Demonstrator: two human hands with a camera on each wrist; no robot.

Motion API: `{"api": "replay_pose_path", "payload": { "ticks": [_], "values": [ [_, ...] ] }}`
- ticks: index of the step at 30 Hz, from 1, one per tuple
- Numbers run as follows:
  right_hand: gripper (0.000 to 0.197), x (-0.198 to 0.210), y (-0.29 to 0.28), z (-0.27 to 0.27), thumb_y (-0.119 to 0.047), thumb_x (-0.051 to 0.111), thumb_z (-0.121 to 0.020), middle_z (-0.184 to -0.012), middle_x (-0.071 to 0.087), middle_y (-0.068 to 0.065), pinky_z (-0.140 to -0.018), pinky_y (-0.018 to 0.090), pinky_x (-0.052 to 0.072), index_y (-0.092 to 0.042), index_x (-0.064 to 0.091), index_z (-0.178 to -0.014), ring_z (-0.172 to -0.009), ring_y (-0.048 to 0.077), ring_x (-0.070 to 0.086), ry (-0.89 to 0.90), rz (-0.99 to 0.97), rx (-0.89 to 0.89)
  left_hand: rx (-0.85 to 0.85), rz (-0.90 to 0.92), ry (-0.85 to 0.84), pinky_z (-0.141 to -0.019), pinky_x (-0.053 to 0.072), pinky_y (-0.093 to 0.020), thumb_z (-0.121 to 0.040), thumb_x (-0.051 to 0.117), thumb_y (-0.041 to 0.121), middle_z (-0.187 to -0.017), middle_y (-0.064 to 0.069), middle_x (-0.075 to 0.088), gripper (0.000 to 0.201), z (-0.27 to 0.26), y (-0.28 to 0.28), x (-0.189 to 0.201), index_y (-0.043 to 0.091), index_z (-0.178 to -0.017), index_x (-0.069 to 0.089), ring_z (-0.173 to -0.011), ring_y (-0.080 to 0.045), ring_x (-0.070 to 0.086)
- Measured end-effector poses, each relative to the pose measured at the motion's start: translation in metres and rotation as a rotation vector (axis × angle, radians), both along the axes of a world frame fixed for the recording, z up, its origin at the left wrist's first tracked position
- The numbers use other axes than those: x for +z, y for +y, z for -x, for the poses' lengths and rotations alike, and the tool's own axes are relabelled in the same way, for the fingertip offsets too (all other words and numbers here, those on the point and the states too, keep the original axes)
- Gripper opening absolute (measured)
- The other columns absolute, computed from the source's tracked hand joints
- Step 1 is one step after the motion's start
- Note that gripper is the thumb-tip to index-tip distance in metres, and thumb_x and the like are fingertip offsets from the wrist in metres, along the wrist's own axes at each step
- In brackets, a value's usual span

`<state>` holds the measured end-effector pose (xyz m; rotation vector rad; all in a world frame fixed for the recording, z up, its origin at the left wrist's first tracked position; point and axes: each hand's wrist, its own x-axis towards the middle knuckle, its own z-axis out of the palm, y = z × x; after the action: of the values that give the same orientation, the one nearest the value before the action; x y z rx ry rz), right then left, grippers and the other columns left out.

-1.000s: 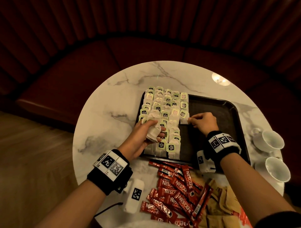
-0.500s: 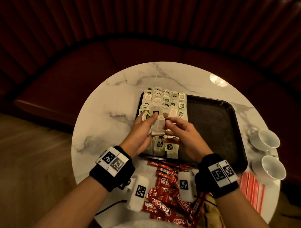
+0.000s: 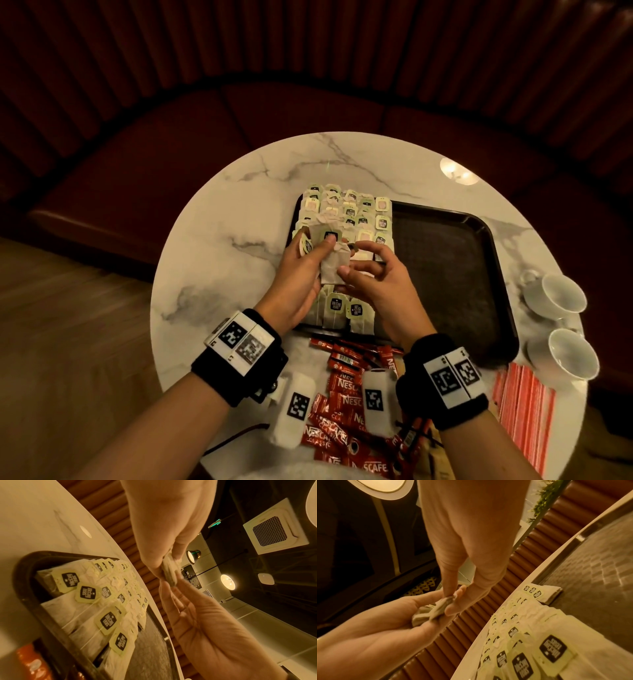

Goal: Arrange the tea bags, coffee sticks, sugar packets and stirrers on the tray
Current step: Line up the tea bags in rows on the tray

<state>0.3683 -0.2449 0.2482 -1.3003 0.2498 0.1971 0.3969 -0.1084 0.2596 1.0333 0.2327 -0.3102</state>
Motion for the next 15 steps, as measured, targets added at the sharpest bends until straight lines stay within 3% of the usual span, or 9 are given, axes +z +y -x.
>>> {"api": "replay_pose_path", "payload": {
  "ticks": [4,7,9,12,15],
  "values": [
    [0.048,0.001,-0.005,0.001,0.001,0.071,-0.082,-0.092,0.070,0.009,-0.077,0.033,0.059,-0.014,0.055,-0.125,-0.088,0.023,0.072,-0.020,0.002,-0.014,0.049,0.024,0.040,-0.066,0.058,-0.023,-0.098,0.052,0.009,-0.097,-0.003,0.075,0.024,-0.003,0.003,0.001,0.008,-0.121,0.059,-0.084,-0.012,0.073],
    [0.051,0.004,-0.011,0.001,-0.004,0.071,-0.077,-0.086,0.072,0.005,-0.078,0.032,0.060,-0.013,0.056,-0.126,-0.089,0.022,0.072,-0.036,-0.037,-0.011,0.058,-0.077,0.052,-0.075,0.059,-0.032,-0.099,0.052,0.015,-0.097,-0.008,0.075,0.024,-0.009,0.010,0.000,0.009,-0.121,0.058,-0.085,-0.017,0.072],
    [0.051,0.006,-0.015,0.002,-0.004,0.069,-0.078,-0.084,0.073,0.001,-0.080,0.033,0.060,-0.015,0.057,-0.126,-0.090,0.020,0.072,-0.045,-0.073,0.003,0.036,-0.161,0.056,-0.084,0.054,-0.037,-0.099,0.051,0.019,-0.100,-0.006,0.075,0.023,-0.011,0.013,-0.001,0.013,-0.120,0.059,-0.091,-0.018,0.071],
    [0.050,0.008,-0.017,0.005,0.001,0.065,-0.085,-0.098,0.074,0.005,-0.084,0.034,0.059,-0.020,0.056,-0.130,-0.098,0.022,0.071,-0.059,-0.085,0.024,0.014,-0.225,0.050,-0.085,0.047,-0.035,-0.099,0.048,0.016,-0.096,-0.003,0.076,0.016,-0.011,0.014,-0.003,0.018,-0.110,0.060,-0.092,-0.014,0.069],
    [0.051,0.008,-0.014,0.005,0.004,0.060,-0.090,-0.118,0.069,0.008,-0.084,0.033,0.058,-0.022,0.054,-0.134,-0.104,0.022,0.070,-0.079,-0.090,0.028,-0.019,-0.203,0.043,-0.082,0.055,-0.037,-0.098,0.044,0.005,-0.088,-0.003,0.075,0.020,-0.008,0.011,-0.001,0.014,-0.111,0.055,-0.081,-0.014,0.071]
  ]
}}
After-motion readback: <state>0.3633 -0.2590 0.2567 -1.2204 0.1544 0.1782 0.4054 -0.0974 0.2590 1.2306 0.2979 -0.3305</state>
